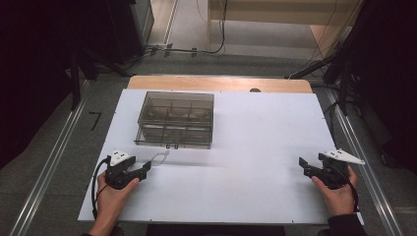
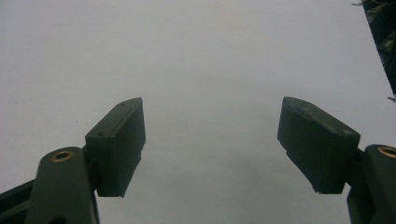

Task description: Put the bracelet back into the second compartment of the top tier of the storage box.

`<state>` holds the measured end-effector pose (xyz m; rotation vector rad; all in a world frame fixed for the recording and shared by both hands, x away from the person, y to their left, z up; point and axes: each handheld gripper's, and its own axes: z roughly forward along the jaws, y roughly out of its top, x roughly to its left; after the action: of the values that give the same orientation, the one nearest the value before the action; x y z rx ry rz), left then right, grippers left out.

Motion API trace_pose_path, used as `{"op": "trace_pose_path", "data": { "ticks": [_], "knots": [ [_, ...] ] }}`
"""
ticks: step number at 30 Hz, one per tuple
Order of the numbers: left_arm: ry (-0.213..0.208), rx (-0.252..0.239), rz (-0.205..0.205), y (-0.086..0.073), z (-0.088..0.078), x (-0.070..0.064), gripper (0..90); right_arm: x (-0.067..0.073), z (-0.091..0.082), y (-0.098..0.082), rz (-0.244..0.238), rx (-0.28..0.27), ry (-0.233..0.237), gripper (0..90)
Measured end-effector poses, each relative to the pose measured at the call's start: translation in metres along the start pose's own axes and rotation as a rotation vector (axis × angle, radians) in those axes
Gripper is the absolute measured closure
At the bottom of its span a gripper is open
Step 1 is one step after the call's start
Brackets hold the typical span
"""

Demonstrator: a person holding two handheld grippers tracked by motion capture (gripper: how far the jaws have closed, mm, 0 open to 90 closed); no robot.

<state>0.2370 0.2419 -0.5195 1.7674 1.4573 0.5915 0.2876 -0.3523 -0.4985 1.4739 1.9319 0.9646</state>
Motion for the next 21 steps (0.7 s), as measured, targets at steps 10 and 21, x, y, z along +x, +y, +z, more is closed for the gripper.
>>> {"op": "trace_pose_path", "data": {
  "ticks": [10,21],
  "knots": [
    [-0.009,0.013,0.001,0.0003,0.0018,0.0002,45.8,0.0002,0.0003,0.0000,-0.001,0.004,-0.001,22.0],
    [-0.037,0.012,0.014,0.0008,0.0027,-0.0002,56.3,0.0002,0.0010,0.0000,-0.005,0.004,0.002,22.1]
  ]
}}
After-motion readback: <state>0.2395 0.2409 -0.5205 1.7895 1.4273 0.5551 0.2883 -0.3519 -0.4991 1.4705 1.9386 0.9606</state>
